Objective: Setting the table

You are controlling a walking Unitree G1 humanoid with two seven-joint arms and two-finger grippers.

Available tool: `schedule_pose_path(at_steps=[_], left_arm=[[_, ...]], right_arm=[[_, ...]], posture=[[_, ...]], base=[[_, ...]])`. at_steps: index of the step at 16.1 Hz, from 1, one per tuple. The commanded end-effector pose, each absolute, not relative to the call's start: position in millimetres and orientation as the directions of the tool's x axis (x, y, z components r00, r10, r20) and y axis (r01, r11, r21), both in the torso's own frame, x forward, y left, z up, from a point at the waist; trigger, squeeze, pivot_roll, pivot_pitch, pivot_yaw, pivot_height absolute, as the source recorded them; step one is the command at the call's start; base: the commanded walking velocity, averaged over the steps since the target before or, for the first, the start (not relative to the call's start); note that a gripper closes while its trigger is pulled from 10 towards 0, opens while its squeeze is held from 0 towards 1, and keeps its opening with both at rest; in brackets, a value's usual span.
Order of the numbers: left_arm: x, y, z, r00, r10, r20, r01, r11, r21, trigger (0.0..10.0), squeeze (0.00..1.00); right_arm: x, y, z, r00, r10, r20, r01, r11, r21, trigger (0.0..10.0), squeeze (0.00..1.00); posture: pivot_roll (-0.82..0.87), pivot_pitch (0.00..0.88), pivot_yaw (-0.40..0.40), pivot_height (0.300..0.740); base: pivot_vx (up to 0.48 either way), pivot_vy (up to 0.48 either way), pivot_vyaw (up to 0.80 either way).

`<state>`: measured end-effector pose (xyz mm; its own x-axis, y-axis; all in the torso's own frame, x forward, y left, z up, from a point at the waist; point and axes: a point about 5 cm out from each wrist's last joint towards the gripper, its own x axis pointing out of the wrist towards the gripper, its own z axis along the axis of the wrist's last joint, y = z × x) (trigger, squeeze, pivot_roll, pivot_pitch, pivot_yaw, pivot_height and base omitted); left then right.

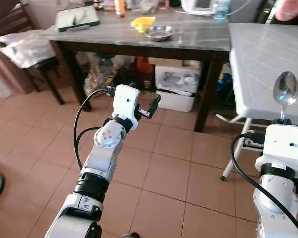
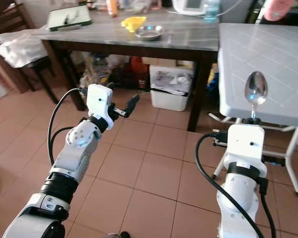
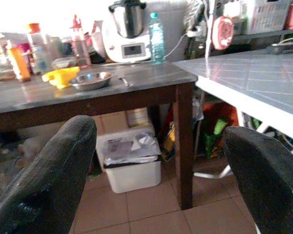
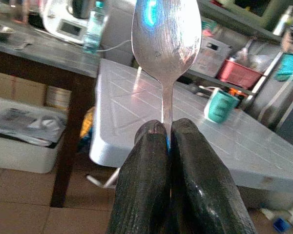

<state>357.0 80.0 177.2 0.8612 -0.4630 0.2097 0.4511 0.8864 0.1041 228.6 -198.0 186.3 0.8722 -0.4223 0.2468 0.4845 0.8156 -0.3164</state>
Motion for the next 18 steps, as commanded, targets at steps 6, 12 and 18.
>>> schedule_pose_path(at_steps=[6, 12, 18], left_arm=[[357.8, 81.2, 178.0, 0.856, -0.471, 0.211, 0.463, 0.882, 0.089, 10.0, 0.0], [357.6, 80.3, 177.3, 0.854, -0.478, 0.208, 0.47, 0.878, 0.088, 10.0, 0.0], [357.8, 79.6, 177.2, 0.853, -0.479, 0.206, 0.471, 0.878, 0.091, 10.0, 0.0]], right_arm=[[226.8, -196.8, 190.0, 0.871, -0.414, 0.265, 0.482, 0.823, -0.301, 10.0, 0.0], [227.3, -195.8, 190.1, 0.876, -0.405, 0.263, 0.473, 0.828, -0.3, 10.0, 0.0], [227.9, -193.7, 191.3, 0.881, -0.389, 0.268, 0.461, 0.834, -0.303, 10.0, 0.0]], posture=[[-0.08, 0.085, 0.081, 0.74], [-0.08, 0.085, 0.081, 0.74], [-0.08, 0.081, 0.081, 0.74]], base=[[0.097, 0.0, 0.4], [0.299, 0.0, 0.0], [0.389, 0.0, 0.0]])
